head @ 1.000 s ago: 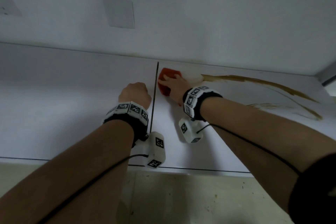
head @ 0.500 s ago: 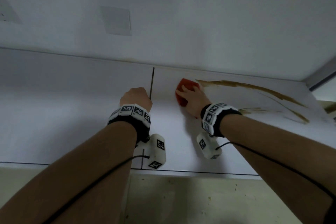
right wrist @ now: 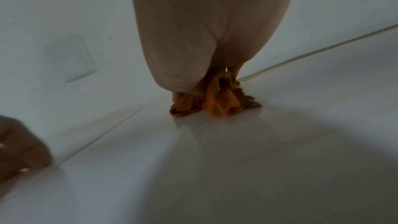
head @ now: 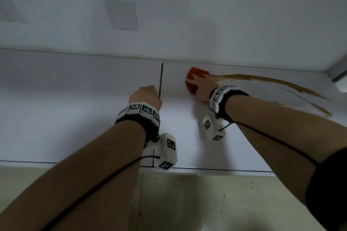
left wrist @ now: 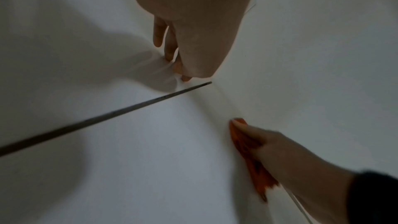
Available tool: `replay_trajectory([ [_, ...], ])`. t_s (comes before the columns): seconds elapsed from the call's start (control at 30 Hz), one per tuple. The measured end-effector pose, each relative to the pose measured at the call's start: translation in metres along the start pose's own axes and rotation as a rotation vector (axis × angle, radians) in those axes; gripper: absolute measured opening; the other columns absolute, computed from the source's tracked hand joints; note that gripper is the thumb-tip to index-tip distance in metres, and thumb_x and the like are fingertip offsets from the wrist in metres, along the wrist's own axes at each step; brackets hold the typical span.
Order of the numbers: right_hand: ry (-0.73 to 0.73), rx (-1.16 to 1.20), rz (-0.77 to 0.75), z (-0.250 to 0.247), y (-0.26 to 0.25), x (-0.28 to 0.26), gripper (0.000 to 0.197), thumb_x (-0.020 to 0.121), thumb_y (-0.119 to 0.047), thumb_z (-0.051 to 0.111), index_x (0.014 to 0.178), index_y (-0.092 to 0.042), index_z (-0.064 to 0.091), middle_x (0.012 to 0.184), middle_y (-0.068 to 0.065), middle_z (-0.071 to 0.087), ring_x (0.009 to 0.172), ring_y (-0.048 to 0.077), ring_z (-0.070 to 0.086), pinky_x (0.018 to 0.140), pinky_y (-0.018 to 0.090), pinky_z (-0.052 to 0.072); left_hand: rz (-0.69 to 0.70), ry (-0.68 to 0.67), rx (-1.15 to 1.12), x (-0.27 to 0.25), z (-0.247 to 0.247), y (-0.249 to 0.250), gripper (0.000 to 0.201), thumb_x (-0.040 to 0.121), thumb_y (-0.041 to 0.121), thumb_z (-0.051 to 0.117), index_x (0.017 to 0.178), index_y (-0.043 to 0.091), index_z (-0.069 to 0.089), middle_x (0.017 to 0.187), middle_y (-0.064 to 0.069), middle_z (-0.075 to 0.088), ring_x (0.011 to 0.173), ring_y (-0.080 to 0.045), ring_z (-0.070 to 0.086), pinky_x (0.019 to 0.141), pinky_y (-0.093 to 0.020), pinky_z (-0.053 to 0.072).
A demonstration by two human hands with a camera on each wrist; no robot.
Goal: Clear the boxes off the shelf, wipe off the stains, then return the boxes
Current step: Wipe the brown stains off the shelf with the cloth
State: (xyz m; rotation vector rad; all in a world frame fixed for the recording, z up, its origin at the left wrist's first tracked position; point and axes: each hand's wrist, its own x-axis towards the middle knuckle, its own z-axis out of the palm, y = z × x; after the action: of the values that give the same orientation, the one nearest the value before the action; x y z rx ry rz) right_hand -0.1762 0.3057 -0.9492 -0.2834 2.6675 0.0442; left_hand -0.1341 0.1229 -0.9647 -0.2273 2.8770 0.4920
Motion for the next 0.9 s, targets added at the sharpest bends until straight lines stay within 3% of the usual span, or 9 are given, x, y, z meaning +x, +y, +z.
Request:
replay_trajectory([
  [0.17,0.076,0.104,0.067,0.023,0.038,-0.031,0.057,0.097,-0.014,0.034,0.150,-0.031,0.019,0.160,0.000,0.007,0.145,0.036,0.007,0.118,0.039,0.007,0.007,-0.039,0.045,0.008,-0.001,0.005,0.025,0.086,0.006,0.047,0.103,0.007,0.065,0.107,-0.013,0.065,0.096,-0.030,0.063,0.078,-0.029,0.048],
  [0.33,0.057,0.067,-0.125,0.034,0.005,-0.035,0.059,0.096,-0.019,0.043,0.149,-0.032,0.020,0.159,-0.002,0.009,0.145,0.036,0.008,0.118,0.041,0.008,0.026,-0.031,0.076,0.009,-0.003,0.013,0.013,0.082,0.006,0.047,0.073,0.009,0.056,0.095,-0.013,0.066,0.077,-0.027,0.058,0.075,-0.029,0.048],
  [0.4,0.042,0.031,-0.192,0.035,-0.016,-0.026,0.059,0.096,-0.023,0.046,0.148,-0.034,0.022,0.159,-0.003,0.009,0.145,0.036,0.008,0.119,0.041,0.008,0.021,-0.037,0.090,0.006,-0.001,0.013,0.013,0.083,0.008,0.046,0.080,0.010,0.058,0.098,-0.012,0.066,0.083,-0.027,0.060,0.079,-0.030,0.047],
  [0.47,0.023,0.015,-0.209,0.032,-0.031,-0.017,0.058,0.097,-0.025,0.045,0.149,-0.034,0.021,0.160,-0.003,0.007,0.145,0.036,0.006,0.119,0.043,0.009,0.029,-0.043,0.109,0.003,0.002,0.014,0.021,0.085,0.009,0.045,0.097,0.010,0.062,0.109,-0.011,0.064,0.095,-0.027,0.060,0.083,-0.031,0.045],
  [0.6,-0.033,-0.019,-0.153,0.017,-0.026,-0.005,0.059,0.098,-0.022,0.040,0.150,-0.033,0.014,0.160,-0.002,0.002,0.145,0.037,0.004,0.119,0.045,0.009,0.088,-0.086,0.137,0.002,0.004,0.012,0.042,0.088,0.009,0.045,0.129,0.014,0.053,0.131,-0.009,0.054,0.119,-0.026,0.052,0.098,-0.032,0.040],
  [0.77,0.078,-0.051,0.039,0.008,0.033,-0.026,0.050,0.099,-0.016,0.033,0.149,-0.017,0.025,0.156,0.010,0.018,0.143,0.033,0.019,0.116,0.039,0.017,0.168,-0.065,0.133,0.004,0.009,0.021,0.040,0.090,0.007,0.044,0.129,0.012,0.055,0.132,-0.009,0.054,0.119,-0.026,0.052,0.096,-0.032,0.042],
  [0.9,0.074,0.094,0.157,0.030,0.050,-0.055,0.058,0.096,-0.020,0.041,0.149,-0.027,0.021,0.159,0.001,0.010,0.144,0.035,0.011,0.118,0.043,0.017,0.200,-0.053,0.132,0.006,0.016,0.027,0.036,0.090,0.008,0.044,0.120,0.011,0.061,0.123,-0.009,0.060,0.111,-0.028,0.058,0.089,-0.031,0.046],
])
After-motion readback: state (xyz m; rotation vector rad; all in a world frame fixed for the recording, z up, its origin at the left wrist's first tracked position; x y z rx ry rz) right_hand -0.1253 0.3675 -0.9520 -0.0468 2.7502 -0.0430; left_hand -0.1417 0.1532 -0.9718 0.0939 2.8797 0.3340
